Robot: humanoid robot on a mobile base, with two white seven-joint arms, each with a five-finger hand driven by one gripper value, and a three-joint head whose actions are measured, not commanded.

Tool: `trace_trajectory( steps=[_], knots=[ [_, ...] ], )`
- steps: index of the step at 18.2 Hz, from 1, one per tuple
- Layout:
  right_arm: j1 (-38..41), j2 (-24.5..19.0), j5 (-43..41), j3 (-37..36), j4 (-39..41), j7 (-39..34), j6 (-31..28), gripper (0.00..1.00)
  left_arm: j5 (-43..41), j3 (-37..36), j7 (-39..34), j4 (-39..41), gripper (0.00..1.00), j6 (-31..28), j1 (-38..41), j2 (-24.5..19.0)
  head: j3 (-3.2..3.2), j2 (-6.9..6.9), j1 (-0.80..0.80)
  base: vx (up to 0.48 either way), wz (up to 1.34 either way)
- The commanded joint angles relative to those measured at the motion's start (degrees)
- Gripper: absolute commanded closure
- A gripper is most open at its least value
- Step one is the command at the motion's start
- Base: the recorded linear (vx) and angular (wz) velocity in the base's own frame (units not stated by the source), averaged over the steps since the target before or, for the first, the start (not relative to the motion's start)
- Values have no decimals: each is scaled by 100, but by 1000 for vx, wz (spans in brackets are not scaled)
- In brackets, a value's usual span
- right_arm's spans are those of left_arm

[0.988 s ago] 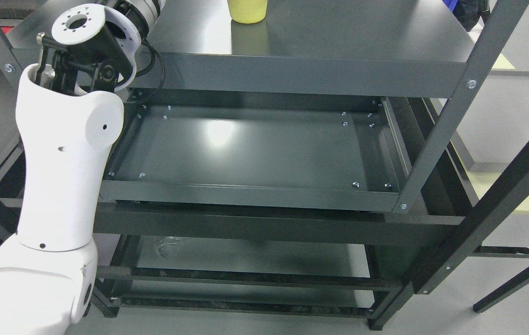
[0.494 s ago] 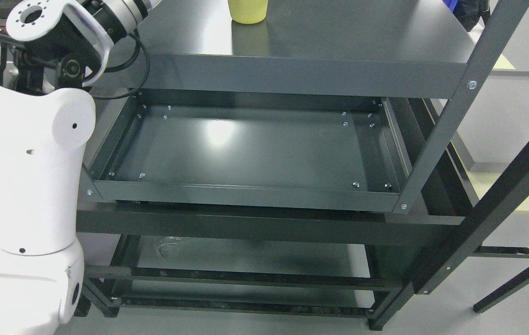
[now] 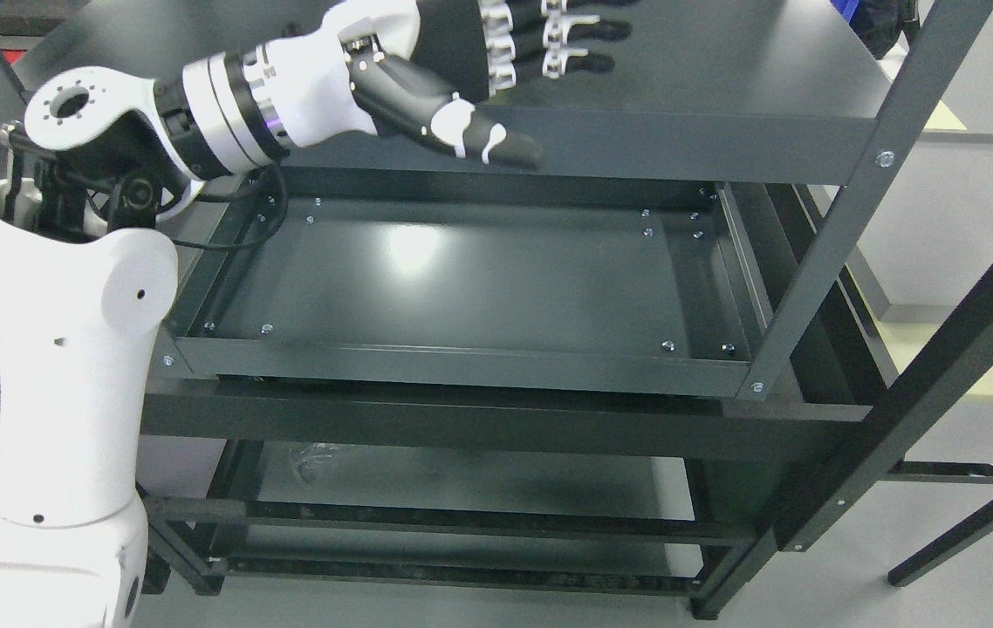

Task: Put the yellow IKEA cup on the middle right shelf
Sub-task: 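Withdraw the open left hand from the shelf and lower it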

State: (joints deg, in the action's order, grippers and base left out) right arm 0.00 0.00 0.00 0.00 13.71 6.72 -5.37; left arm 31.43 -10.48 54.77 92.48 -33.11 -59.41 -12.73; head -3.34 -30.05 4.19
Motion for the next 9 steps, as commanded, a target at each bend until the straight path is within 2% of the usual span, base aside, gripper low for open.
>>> trace_trajectory(
  steps=[1,5,7,9],
  knots=[
    [79,100,-141,97,0,-4,1,1,12,-971,227,736,3,59,1227,-107,0,0,0,0,0],
    [79,100,-141,97,0,-4,1,1,-172,-1456,104,623,3,927,2335,7,0,0,0,0,0],
    [79,100,-141,97,0,-4,1,1,-836,-1439,-289,133,3,1637,2792,470,0,0,0,0,0],
    [71,100,-141,97,0,-4,1,1,-1541,-1195,-982,-526,3,2393,3013,893,0,0,0,0,0]
  ],
)
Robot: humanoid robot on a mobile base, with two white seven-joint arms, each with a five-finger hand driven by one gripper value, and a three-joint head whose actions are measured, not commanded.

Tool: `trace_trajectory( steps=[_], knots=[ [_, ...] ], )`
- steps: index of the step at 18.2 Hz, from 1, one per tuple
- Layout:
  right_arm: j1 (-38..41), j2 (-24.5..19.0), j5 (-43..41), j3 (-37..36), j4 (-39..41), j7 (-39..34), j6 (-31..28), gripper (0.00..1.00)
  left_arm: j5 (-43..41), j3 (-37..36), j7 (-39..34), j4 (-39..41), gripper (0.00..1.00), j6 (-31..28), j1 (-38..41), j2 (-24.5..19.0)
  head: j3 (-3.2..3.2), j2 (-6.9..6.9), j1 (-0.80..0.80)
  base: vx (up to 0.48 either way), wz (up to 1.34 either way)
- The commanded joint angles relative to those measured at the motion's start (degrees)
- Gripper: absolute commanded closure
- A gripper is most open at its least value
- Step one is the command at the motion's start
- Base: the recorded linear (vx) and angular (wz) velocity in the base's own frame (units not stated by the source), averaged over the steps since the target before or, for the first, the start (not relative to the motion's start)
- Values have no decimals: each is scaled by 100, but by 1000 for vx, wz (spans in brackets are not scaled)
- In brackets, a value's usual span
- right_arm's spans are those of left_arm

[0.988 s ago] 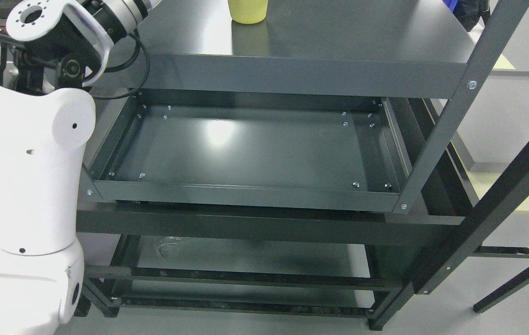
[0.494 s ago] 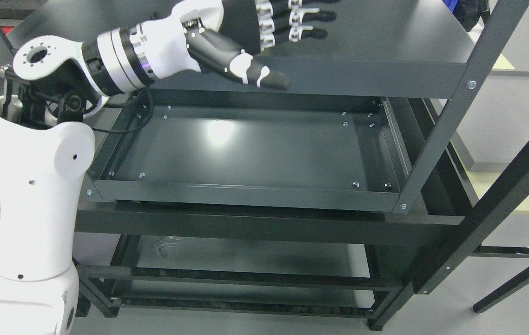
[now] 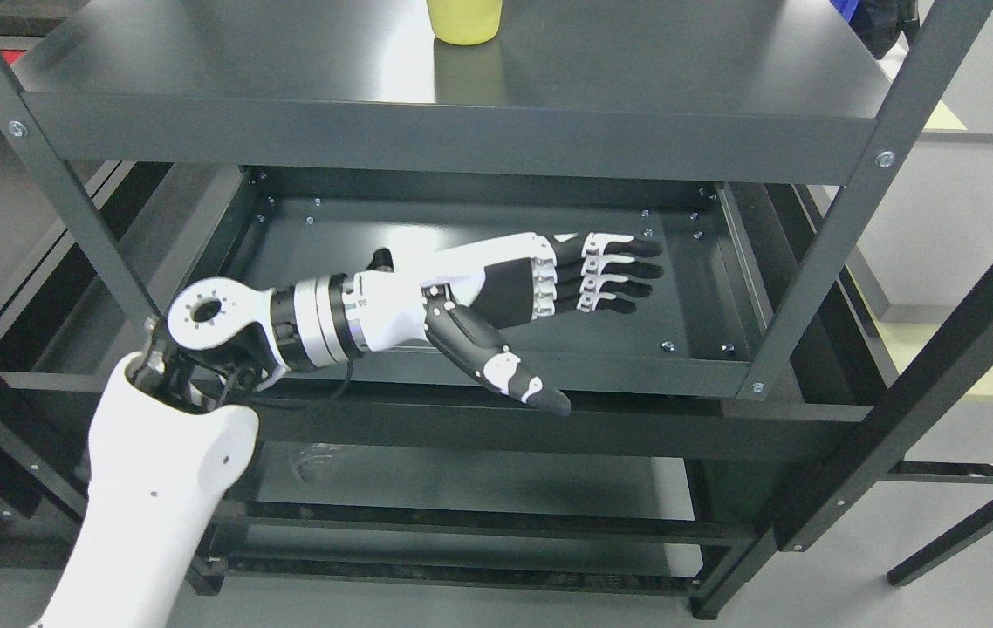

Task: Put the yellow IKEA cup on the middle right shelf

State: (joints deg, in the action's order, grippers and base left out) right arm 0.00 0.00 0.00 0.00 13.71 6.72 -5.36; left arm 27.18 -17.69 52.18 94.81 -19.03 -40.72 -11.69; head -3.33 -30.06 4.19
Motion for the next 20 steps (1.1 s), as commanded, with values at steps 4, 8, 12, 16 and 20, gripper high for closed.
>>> trace_trajectory(
  steps=[4,8,12,16,20],
  knots=[
    [79,100,-141,97,0,-4,0,1,-1927,650,-3015,-1193,3,1786,1776,1069,0,0,0,0,-3],
    [79,100,-141,97,0,-4,0,1,-1936,987,-3724,-1140,3,2832,2312,1069,0,0,0,0,-3],
    [79,100,-141,97,0,-4,0,1,-1927,1242,-3750,-737,1,2984,2876,1069,0,0,0,0,0],
    [79,100,-141,97,0,-4,0,1,-1936,1408,-4285,-121,1,2608,3105,1069,0,0,0,0,0],
    [79,100,-141,97,0,-4,0,1,-1936,1611,-4462,231,1,2334,3053,1069,0,0,0,0,0]
  ],
)
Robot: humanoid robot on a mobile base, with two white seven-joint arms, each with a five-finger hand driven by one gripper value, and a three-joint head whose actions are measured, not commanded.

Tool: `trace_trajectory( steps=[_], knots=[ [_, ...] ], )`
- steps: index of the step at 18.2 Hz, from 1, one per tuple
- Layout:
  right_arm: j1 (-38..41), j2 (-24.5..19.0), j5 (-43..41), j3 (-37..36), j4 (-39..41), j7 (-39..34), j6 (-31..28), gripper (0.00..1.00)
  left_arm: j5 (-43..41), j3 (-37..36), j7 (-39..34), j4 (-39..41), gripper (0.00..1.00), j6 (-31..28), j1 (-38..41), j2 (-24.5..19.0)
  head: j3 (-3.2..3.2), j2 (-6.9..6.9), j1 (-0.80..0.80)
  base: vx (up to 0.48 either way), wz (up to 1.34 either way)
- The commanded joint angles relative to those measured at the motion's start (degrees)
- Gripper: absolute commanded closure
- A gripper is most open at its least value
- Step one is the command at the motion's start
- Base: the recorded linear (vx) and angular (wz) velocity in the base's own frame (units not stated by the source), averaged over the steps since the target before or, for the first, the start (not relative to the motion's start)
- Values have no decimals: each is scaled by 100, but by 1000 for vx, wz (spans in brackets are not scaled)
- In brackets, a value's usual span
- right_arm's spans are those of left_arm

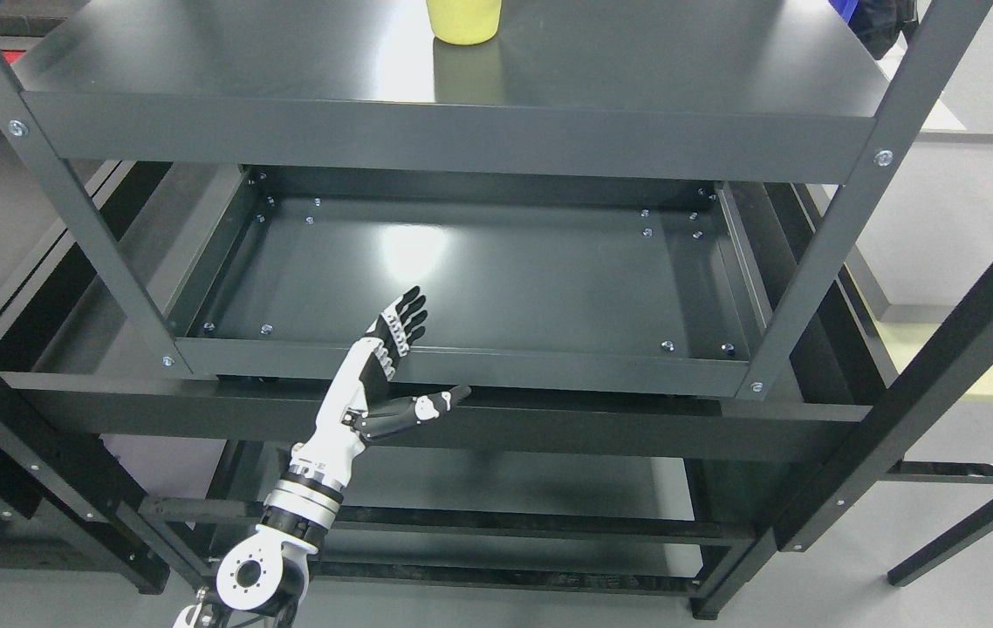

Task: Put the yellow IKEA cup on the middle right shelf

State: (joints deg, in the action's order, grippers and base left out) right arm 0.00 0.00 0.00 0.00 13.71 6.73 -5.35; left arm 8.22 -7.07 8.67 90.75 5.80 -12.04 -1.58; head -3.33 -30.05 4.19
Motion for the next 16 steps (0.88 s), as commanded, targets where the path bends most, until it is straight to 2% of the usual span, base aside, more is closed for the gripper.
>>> trace_trajectory(
  steps=[1,16],
  knots=[
    [79,100,-141,97,0,-5,-1,1,-40,566,-120,637,1,-150,184,58,0,0,0,0,0],
    [79,100,-141,97,0,-5,-1,1,-40,566,-129,628,1,-238,334,58,0,0,0,0,0]
  ],
)
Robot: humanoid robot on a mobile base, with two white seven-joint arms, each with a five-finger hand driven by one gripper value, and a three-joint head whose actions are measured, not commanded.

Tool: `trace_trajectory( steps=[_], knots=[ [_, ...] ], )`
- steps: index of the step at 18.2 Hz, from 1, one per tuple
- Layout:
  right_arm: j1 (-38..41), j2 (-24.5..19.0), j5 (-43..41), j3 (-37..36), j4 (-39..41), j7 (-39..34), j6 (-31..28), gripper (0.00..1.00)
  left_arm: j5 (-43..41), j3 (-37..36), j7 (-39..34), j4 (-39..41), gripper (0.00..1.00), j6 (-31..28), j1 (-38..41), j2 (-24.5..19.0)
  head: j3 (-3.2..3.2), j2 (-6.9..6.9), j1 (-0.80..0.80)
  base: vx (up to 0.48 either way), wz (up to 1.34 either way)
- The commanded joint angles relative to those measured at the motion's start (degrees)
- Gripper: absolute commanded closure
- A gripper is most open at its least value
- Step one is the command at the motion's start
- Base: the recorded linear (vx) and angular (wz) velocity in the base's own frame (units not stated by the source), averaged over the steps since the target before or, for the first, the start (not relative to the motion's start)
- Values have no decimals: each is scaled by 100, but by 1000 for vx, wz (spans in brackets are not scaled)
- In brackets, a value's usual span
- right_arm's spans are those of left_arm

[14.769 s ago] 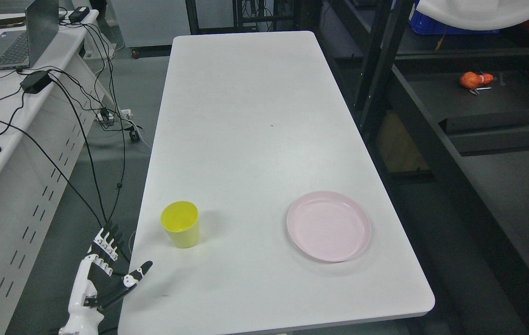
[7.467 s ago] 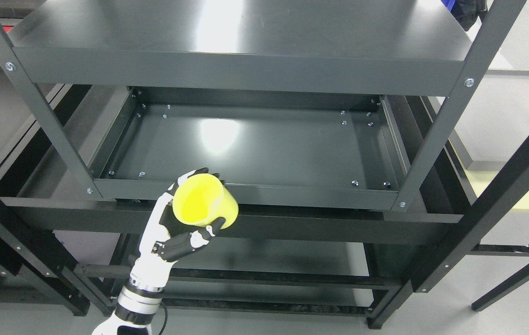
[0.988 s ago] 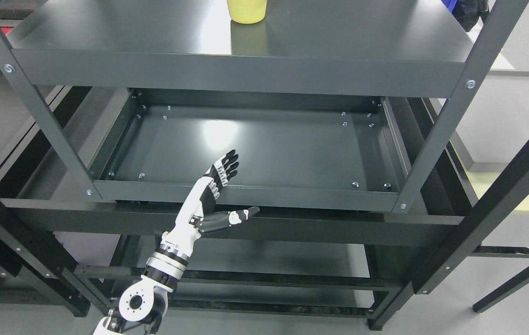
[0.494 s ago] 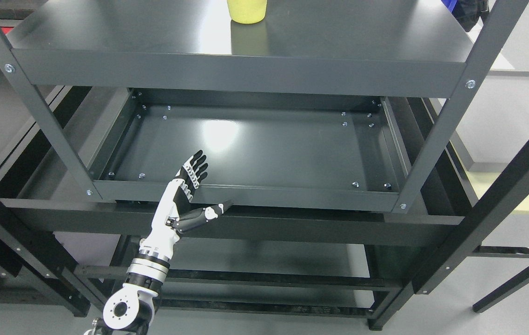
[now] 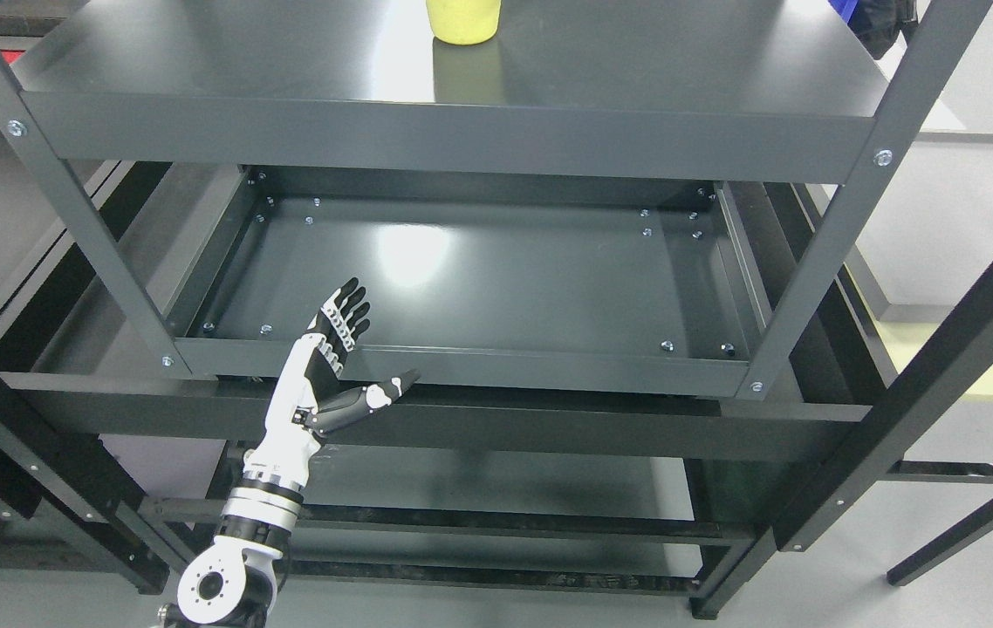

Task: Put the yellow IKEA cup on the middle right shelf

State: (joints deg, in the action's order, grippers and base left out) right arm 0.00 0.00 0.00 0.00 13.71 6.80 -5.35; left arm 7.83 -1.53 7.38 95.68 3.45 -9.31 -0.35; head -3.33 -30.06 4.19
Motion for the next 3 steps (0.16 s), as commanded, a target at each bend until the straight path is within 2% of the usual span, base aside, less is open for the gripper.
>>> trace_trajectory(
  steps=[1,3],
  knots=[
    [79,100,-141,97,0,-12,-1,1,-1,12,9,135,1,-2,61,-65,0,0,0,0,0],
    [79,100,-141,97,0,-12,-1,1,-1,12,9,135,1,-2,61,-65,0,0,0,0,0]
  ],
)
